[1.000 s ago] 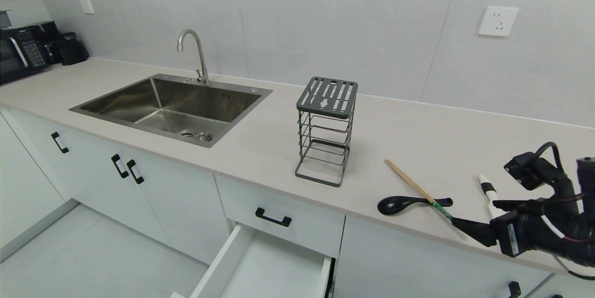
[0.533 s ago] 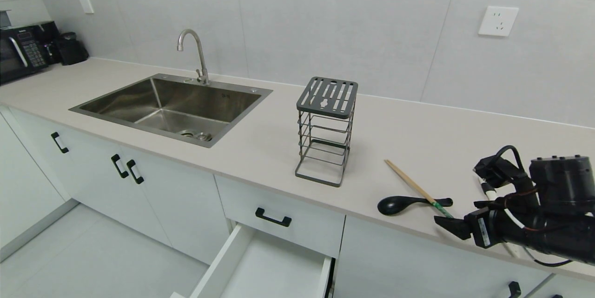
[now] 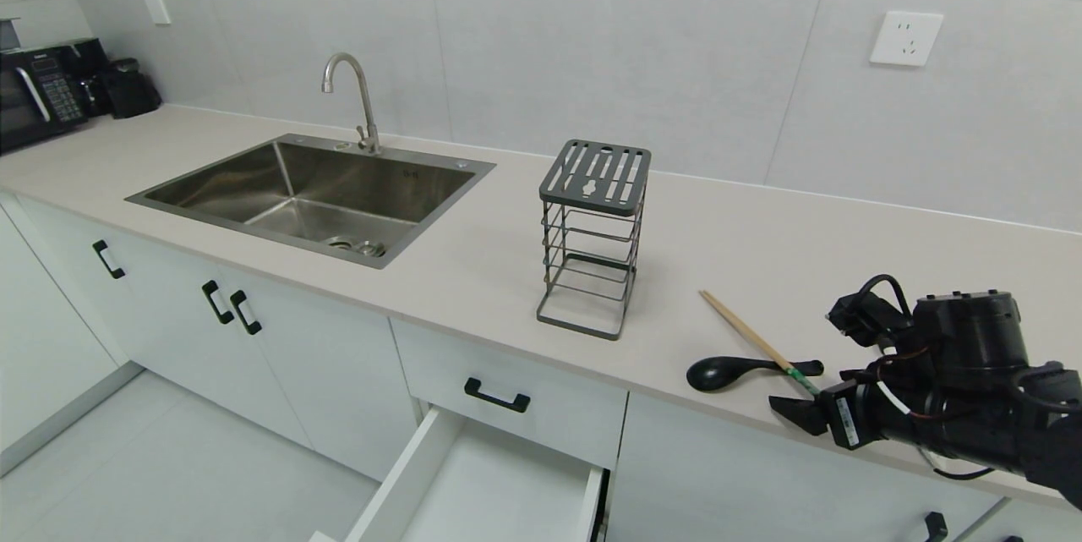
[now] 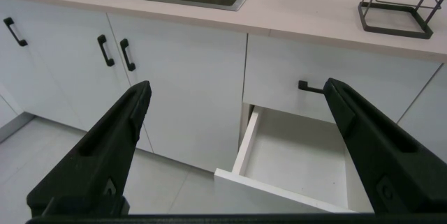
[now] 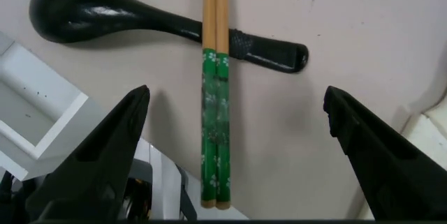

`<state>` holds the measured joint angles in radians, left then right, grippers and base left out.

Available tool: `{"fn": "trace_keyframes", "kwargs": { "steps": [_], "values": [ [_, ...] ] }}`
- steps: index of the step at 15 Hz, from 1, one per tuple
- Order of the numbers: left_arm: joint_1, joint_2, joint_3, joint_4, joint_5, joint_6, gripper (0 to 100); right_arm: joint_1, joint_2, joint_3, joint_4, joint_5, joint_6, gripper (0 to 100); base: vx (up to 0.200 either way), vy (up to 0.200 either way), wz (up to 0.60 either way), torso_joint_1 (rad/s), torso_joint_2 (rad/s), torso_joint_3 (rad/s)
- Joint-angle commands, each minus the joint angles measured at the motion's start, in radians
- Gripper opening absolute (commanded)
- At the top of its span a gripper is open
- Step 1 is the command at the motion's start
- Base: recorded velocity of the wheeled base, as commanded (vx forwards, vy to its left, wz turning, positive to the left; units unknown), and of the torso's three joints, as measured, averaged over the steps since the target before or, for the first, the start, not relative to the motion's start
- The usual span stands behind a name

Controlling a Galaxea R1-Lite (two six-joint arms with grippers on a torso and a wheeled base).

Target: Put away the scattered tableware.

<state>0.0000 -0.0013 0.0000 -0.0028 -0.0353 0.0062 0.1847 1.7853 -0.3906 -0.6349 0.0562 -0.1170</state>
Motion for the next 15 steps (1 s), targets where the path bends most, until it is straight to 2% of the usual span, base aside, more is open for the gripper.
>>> {"fn": "trace_keyframes", "kwargs": {
  "steps": [1,5,6,11,15],
  "values": [
    [0.000,0.001,0.000,0.000,0.000,0.000,100,0.013,0.000,0.001,-0.002,0.001,0.000,100,0.000,0.000,0.00,0.000,0.00,0.000],
    [0.000,0.001,0.000,0.000,0.000,0.000,100,0.013,0.000,-0.001,-0.003,0.001,0.000,100,0.000,0.000,0.00,0.000,0.00,0.000],
    [0.000,0.001,0.000,0.000,0.000,0.000,100,0.012,0.000,0.001,-0.003,-0.001,0.000,0,0.000,0.000,0.00,0.000,0.00,0.000],
    [0.000,0.001,0.000,0.000,0.000,0.000,100,-0.005,-0.009,0.001,-0.008,-0.042,0.000,0,0.000,0.000,0.00,0.000,0.00,0.000],
    [0.000,0.001,0.000,0.000,0.000,0.000,100,-0.047,-0.043,0.007,-0.092,-0.050,0.002,0,0.000,0.000,0.00,0.000,0.00,0.000]
  ]
}}
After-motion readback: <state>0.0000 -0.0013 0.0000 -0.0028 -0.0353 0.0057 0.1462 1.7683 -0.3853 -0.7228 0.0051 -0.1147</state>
